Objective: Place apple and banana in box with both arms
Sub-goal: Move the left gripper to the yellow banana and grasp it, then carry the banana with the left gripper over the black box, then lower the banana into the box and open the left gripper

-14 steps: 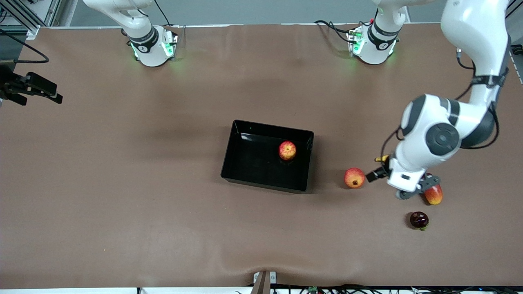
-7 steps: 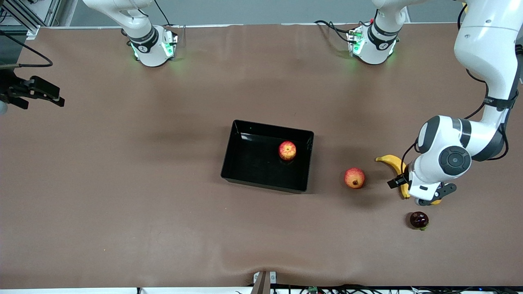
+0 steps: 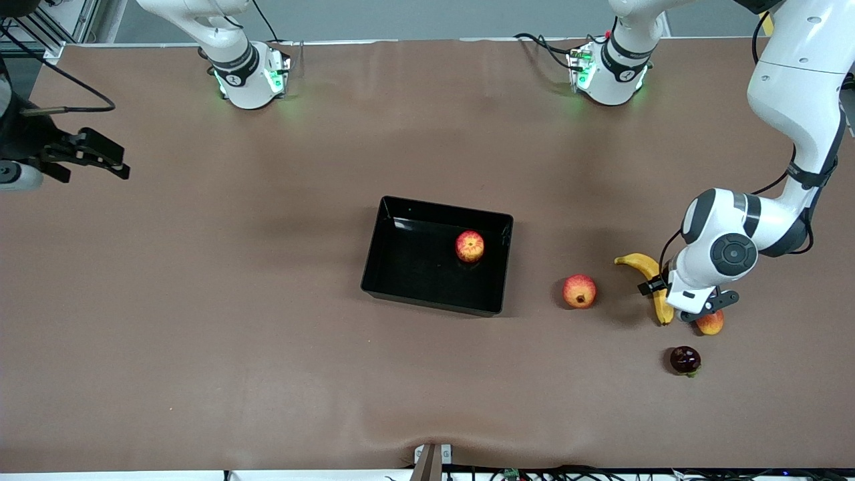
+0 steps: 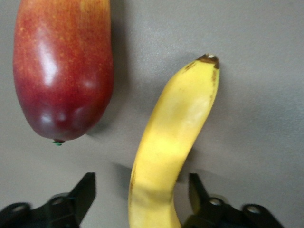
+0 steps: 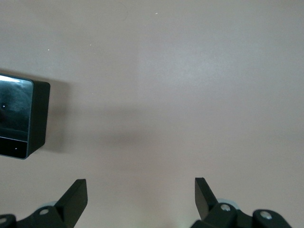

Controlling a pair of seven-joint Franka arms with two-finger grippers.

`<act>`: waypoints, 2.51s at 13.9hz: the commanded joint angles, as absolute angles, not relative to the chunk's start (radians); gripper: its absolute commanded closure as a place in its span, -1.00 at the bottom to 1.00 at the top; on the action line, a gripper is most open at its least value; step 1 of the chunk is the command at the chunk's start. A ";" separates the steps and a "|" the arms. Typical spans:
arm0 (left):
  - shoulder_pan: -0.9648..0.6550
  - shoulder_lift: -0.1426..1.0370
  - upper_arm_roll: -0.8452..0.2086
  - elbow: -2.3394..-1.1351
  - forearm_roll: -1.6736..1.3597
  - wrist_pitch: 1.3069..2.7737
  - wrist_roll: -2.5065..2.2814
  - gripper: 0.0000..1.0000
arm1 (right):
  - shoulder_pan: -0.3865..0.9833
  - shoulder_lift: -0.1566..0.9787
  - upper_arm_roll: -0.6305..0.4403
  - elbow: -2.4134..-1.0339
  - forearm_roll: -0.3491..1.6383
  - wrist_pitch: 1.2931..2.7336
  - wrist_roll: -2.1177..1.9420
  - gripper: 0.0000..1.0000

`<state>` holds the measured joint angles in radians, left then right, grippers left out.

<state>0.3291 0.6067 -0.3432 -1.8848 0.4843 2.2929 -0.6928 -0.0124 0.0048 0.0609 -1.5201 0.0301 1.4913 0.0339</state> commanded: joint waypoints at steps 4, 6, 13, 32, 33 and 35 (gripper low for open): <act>0.345 0.555 -0.360 -1.905 0.503 2.292 -0.586 1.00 | -0.015 -0.011 0.066 -1.525 0.018 1.474 0.058 -1.00; 0.345 0.532 -0.364 -1.907 0.503 2.278 -0.558 1.00 | -0.015 -0.011 0.049 -1.525 0.020 1.470 0.052 -1.00; 0.339 0.396 -0.619 -1.843 0.407 2.083 -0.572 1.00 | 0.044 -0.006 -0.026 -1.526 0.028 1.474 0.043 -1.00; -0.449 0.716 -0.471 -1.402 0.371 2.025 -0.942 1.00 | 0.018 -0.006 -0.029 -1.531 0.028 1.436 0.037 -1.00; -0.457 0.735 -0.471 -1.384 0.370 2.025 -0.942 1.00 | 0.017 -0.008 -0.029 -1.531 0.028 1.436 0.037 -1.00; -0.478 0.764 -0.468 -1.358 0.373 2.031 -0.942 1.00 | 0.017 -0.008 -0.029 -1.531 0.028 1.434 0.037 -1.00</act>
